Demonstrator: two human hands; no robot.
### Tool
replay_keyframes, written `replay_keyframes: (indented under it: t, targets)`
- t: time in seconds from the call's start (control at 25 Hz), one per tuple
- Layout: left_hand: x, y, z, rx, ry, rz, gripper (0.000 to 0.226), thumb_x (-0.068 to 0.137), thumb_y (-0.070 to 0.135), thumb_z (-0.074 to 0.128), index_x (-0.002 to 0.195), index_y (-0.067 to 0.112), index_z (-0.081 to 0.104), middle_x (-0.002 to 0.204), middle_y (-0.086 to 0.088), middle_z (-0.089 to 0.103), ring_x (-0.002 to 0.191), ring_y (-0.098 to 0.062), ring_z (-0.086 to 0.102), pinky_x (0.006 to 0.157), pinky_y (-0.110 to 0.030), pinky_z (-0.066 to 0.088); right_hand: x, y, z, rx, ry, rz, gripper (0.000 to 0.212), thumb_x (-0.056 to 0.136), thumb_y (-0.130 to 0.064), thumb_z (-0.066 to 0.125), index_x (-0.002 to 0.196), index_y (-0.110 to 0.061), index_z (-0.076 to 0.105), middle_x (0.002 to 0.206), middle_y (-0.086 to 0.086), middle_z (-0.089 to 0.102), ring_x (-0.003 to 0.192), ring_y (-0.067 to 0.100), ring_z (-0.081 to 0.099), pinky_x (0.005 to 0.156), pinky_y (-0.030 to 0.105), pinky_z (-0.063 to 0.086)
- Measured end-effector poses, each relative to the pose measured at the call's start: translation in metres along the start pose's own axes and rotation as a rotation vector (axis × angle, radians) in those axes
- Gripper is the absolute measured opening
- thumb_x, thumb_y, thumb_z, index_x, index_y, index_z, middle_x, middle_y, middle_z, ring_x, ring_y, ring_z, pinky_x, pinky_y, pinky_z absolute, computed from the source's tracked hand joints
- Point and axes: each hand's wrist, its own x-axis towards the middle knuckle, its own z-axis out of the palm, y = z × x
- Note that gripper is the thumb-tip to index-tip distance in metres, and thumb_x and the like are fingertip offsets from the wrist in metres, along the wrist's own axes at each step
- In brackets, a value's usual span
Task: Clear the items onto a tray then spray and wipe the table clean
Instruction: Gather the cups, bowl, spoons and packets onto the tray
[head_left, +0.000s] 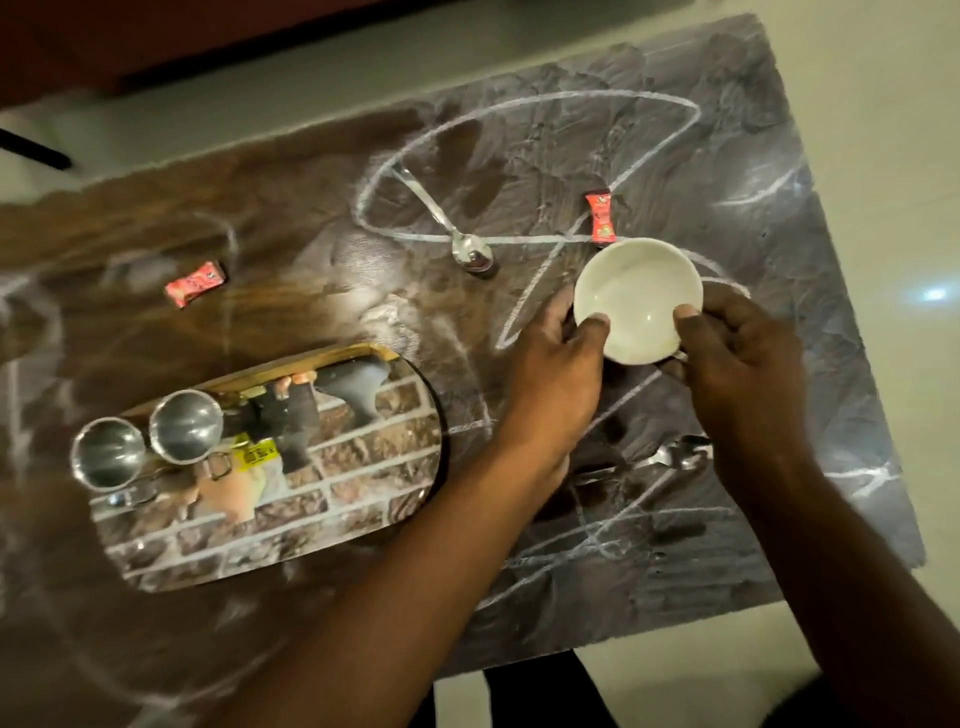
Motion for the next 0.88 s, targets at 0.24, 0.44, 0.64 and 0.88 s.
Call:
replay_keyframes:
  t: [0.24, 0.44, 0.64, 0.88]
  targets:
    - [-0.092, -0.012, -0.145, -0.012, 0.234, 0.113, 0.034, 0.105, 0.022, 0.059, 0.131, 0.04, 0.072, 0.134, 0.013, 0.077, 0.127, -0.01, 0.071, 0.109, -0.048, 0.059, -0.108, -0.032, 0.081, -0.117, -0.215, 0.041, 0.01, 0.1, -0.029, 0.072, 0.108, -0.025, 0.077, 0.091, -0.011, 0.082, 0.08, 0.008, 0.079, 0.065, 0.033, 0.063]
    - [-0.155, -0.044, -0.274, 0.06, 0.505, 0.106, 0.026, 0.106, 0.016, 0.066, 0.118, 0.036, 0.078, 0.116, 0.017, 0.083, 0.112, -0.003, 0.076, 0.101, -0.041, 0.064, -0.199, -0.024, 0.171, -0.131, -0.496, 0.095, 0.008, 0.098, -0.022, 0.075, 0.095, -0.029, 0.075, 0.088, -0.016, 0.082, 0.076, 0.002, 0.078, 0.061, 0.018, 0.061]
    - [-0.17, -0.073, -0.35, 0.103, 0.647, 0.049, 0.025, 0.105, 0.011, 0.067, 0.124, 0.019, 0.082, 0.111, 0.01, 0.085, 0.108, -0.007, 0.079, 0.098, -0.046, 0.065, -0.243, -0.009, 0.237, -0.167, -0.601, 0.107, 0.016, 0.099, -0.022, 0.073, 0.094, -0.037, 0.073, 0.095, -0.019, 0.081, 0.089, 0.005, 0.079, 0.077, 0.041, 0.068]
    - [-0.15, -0.088, -0.381, 0.112, 0.605, 0.046, 0.027, 0.105, 0.012, 0.068, 0.127, 0.019, 0.081, 0.116, 0.007, 0.084, 0.113, -0.011, 0.078, 0.101, -0.047, 0.064, -0.243, 0.003, 0.268, -0.229, -0.544, 0.075, 0.01, 0.1, -0.024, 0.07, 0.102, -0.033, 0.074, 0.096, -0.013, 0.082, 0.083, 0.005, 0.079, 0.07, 0.029, 0.063]
